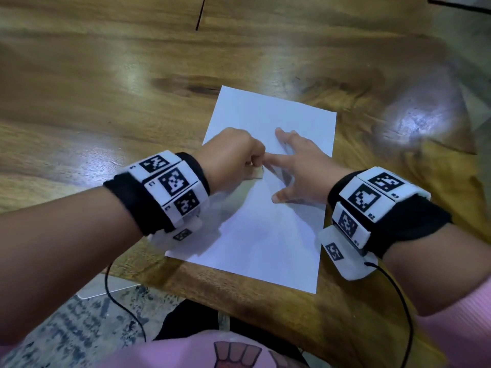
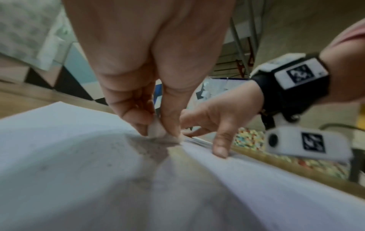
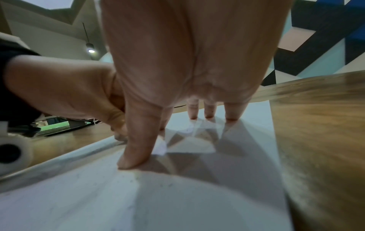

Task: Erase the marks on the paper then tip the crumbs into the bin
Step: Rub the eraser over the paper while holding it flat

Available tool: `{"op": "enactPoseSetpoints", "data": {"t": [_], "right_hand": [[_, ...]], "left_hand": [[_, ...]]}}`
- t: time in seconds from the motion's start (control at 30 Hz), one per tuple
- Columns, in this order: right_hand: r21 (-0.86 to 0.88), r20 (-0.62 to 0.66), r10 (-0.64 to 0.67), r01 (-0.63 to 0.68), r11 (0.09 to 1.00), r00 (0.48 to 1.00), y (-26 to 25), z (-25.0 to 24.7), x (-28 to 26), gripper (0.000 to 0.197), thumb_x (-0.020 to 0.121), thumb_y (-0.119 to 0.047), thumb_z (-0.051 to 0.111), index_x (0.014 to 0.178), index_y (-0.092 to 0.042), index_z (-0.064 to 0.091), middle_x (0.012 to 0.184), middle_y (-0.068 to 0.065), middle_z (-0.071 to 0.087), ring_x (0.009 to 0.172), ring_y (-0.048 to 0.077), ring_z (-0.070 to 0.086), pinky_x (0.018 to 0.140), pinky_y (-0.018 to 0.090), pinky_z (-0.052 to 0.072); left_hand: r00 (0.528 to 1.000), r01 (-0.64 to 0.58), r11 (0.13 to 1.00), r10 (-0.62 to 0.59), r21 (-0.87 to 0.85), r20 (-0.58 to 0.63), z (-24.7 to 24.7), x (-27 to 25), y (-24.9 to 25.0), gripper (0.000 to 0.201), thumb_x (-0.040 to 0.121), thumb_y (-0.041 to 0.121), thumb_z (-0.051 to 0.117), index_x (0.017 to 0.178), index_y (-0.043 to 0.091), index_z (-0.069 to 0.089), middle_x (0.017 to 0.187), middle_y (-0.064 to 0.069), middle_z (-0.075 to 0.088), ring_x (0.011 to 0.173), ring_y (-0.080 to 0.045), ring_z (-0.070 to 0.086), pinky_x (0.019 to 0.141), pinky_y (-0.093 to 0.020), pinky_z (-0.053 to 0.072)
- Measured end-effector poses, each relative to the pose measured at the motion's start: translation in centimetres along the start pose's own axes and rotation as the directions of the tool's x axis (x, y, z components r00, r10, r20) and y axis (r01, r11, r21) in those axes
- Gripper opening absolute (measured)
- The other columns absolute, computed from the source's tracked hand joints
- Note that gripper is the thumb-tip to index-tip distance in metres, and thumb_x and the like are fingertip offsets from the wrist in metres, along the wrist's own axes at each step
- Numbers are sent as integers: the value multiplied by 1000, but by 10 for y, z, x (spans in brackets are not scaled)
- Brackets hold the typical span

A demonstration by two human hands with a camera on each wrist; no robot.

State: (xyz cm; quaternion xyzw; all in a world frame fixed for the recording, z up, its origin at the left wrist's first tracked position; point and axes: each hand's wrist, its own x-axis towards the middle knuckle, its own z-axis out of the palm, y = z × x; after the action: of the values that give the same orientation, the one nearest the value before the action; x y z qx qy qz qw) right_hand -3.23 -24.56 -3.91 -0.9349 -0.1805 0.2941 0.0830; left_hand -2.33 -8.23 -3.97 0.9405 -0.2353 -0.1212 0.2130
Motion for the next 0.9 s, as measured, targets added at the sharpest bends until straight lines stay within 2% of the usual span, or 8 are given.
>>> {"op": "enactPoseSetpoints", "data": {"t": [0.07,0.13,0.2,0.4,0.5,0.63,0.83,0.9], "right_hand": [[21,0,-1,1,1000,1000,1,0,0,86,79,-42,69,143,-52,12,158,-1,-17,145,22,-14,117,37,3],[28,5,1,-2,1000,1000,1,0,-1,87,80,-41,69,143,-52,9,157,-3,-18,145,20,-15,117,35,2],[27,5,5,-5,1000,1000,1,1,-1,87,80,-41,68,143,-52,8,157,-3,-18,145,20,-15,118,36,3],[28,0,17,-17,999,1000,-1,0,-1,86,79,-40,70,142,-52,13,158,-3,-16,145,21,-14,117,39,7],[48,-6,19,-19,999,1000,0,1,0,87,79,-40,70,142,-53,12,157,-5,-16,145,19,-13,118,37,7],[68,0,30,-30,997,1000,1,2,-1,87,79,-38,70,141,-54,11,157,-7,-16,145,18,-13,118,41,13],[67,-5,27,-27,997,1000,2,3,0,87,79,-39,70,141,-55,12,157,-7,-15,145,18,-13,119,41,11],[66,-3,28,-28,997,1000,2,3,1,87,78,-40,70,141,-55,12,157,-7,-15,145,19,-13,118,42,12]], "left_hand": [[996,-59,997,62,-40,59,4,-12,-2,7,74,12,66,68,11,62,68,-1,54,64,-19,46,53,-16,30],[952,-137,988,152,-77,264,6,-34,-3,12,74,15,67,65,10,62,68,-3,62,64,-18,53,56,-8,34],[900,-146,986,167,-81,403,6,-43,-4,4,73,13,67,70,12,66,74,-1,66,69,-16,58,62,-18,41],[998,-40,998,42,-43,43,1,-10,5,6,77,10,63,73,15,61,71,-1,49,68,-22,48,55,-24,26],[973,-144,987,154,-74,171,10,-38,-2,16,77,14,63,63,11,57,68,-5,55,64,-21,48,52,-19,29],[916,-161,977,201,-141,348,15,-66,-4,7,76,9,63,70,11,65,76,2,59,67,-10,54,60,-8,35],[998,5,1000,-4,-29,64,6,-21,-4,7,77,19,65,77,13,62,74,1,48,70,-19,46,56,-24,21],[995,-61,996,66,-62,73,9,-34,-4,14,77,23,63,69,11,60,71,-6,55,66,-23,49,53,-24,24]]}}
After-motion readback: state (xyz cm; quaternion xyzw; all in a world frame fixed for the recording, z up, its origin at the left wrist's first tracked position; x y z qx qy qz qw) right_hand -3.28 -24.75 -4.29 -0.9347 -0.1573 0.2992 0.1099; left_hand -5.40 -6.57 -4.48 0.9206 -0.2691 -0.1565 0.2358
